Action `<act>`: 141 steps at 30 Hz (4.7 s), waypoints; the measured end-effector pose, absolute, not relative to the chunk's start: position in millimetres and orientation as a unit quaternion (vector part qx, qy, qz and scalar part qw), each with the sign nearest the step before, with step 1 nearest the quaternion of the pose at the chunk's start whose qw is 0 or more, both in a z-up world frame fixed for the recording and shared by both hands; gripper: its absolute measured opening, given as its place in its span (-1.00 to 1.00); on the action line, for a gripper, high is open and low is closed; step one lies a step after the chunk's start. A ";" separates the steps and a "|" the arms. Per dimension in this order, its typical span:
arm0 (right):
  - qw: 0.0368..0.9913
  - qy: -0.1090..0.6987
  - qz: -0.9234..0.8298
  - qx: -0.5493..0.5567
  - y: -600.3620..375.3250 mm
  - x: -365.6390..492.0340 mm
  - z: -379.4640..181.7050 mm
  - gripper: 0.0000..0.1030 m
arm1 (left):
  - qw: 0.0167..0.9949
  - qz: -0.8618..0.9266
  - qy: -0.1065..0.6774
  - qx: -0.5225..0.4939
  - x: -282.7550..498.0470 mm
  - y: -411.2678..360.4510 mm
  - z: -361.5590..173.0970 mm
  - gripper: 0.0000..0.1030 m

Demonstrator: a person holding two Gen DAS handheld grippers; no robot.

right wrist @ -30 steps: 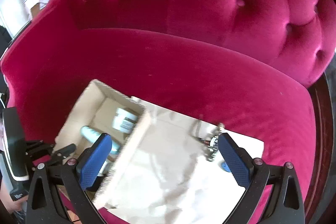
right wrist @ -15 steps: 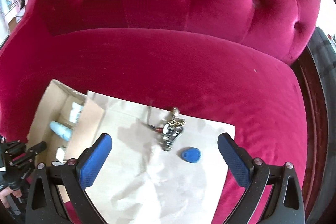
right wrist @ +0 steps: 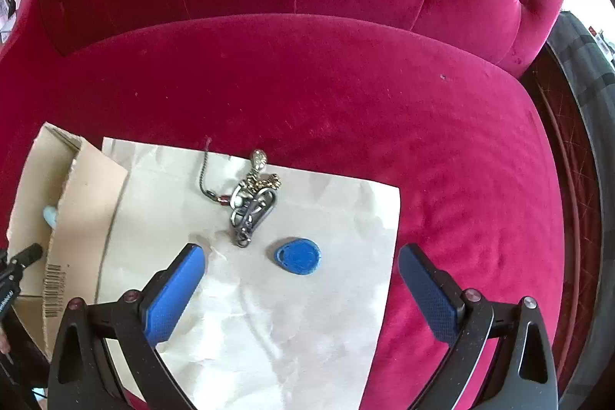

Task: Organize rigid objects
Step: 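Withdraw the right tool back over the paper toward the blue tag, then close the right tool on the blue key tag, then lift the blue tag with the right tool and carry it over the box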

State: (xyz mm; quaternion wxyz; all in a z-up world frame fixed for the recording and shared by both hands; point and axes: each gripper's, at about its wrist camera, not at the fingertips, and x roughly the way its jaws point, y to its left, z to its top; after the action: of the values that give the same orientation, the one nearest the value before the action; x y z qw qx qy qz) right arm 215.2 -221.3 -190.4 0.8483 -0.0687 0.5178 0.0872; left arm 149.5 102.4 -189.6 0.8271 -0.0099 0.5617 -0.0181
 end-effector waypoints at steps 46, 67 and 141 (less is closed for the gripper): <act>0.823 0.556 0.095 -0.071 -233.7 241.8 -237.7 -0.32 | 0.824 -0.019 0.566 -0.011 152.9 102.2 -200.4 -0.93; 0.830 0.546 0.095 -0.065 -220.9 224.7 -211.1 -0.32 | 0.825 -0.019 0.565 -0.010 152.2 100.2 -200.0 -0.93; 0.826 0.460 0.308 -0.111 -34.6 173.9 -119.1 -0.32 | 0.825 -0.019 0.565 -0.008 152.9 100.4 -201.7 -0.93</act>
State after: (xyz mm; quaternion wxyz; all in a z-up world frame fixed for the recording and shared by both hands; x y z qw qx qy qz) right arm 173.9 -34.6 -119.1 0.8256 -0.1111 0.4596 0.3080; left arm 152.9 100.4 -201.7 0.8246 -0.0084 0.5653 -0.0191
